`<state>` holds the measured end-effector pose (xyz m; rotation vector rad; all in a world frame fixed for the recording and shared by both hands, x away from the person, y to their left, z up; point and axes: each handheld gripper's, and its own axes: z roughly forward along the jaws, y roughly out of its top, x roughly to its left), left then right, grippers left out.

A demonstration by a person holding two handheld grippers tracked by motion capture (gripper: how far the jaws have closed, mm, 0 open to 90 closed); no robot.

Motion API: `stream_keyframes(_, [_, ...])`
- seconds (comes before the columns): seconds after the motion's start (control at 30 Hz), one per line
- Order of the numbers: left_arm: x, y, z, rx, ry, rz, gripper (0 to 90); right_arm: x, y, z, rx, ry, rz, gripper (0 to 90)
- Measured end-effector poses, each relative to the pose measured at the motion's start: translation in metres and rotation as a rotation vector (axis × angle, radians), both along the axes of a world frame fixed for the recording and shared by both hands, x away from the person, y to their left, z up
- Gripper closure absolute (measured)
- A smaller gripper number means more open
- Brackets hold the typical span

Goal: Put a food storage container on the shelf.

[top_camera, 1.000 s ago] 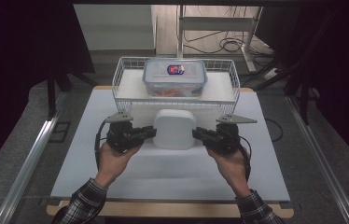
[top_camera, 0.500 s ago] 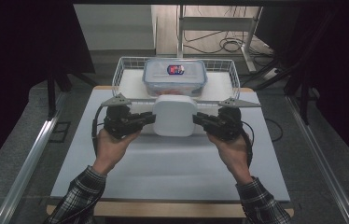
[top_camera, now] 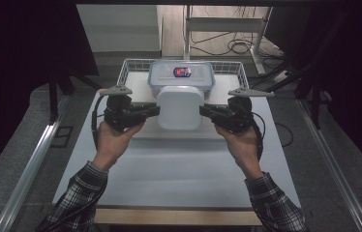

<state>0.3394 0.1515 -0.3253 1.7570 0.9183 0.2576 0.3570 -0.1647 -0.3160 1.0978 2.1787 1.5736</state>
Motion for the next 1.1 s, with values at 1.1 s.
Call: stream_keyframes(1.1, [0.058, 0.008, 0.07, -0.065, 0.006, 0.013, 78.8, 0.052, 0.009, 0.077, 0.058, -0.052, -0.036, 78.0])
